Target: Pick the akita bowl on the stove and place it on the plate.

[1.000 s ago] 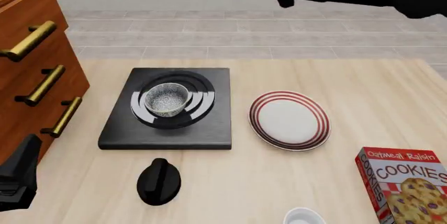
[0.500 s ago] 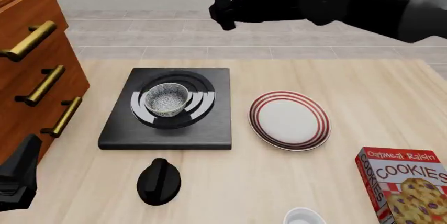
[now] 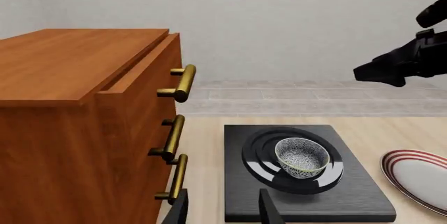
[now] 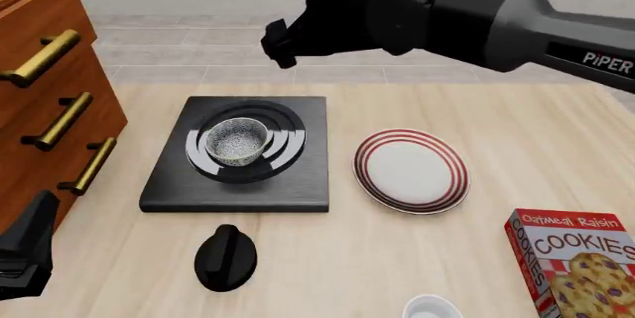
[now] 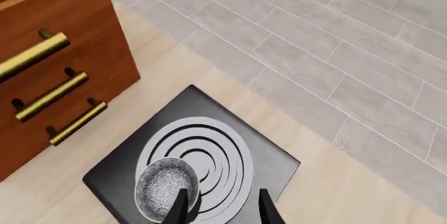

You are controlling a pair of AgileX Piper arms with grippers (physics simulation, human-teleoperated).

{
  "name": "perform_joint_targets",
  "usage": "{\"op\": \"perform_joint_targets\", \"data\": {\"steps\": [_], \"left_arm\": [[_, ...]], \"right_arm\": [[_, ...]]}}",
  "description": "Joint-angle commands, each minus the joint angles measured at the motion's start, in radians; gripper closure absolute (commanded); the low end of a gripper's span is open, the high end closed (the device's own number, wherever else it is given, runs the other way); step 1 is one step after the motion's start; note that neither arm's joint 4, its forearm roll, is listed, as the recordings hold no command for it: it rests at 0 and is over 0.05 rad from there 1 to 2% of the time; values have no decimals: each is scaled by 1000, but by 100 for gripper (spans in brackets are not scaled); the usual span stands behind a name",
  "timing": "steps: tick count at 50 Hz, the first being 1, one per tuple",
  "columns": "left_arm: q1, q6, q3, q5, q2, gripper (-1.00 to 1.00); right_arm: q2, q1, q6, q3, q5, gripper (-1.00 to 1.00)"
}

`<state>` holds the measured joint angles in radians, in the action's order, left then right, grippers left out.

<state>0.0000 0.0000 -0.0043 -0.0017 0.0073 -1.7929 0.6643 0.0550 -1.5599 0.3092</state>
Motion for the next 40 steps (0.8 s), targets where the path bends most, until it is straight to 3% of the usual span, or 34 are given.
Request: {"op": "perform_joint_targets", "data": {"steps": [1,40], "left_arm": [[0,0,0,0,0,-100],[0,0,0,0,0,-100]], "right_arm": [[-58,18,-9,-24,-5,-100],[-197,51,-58,-69,-39,-100]]}}
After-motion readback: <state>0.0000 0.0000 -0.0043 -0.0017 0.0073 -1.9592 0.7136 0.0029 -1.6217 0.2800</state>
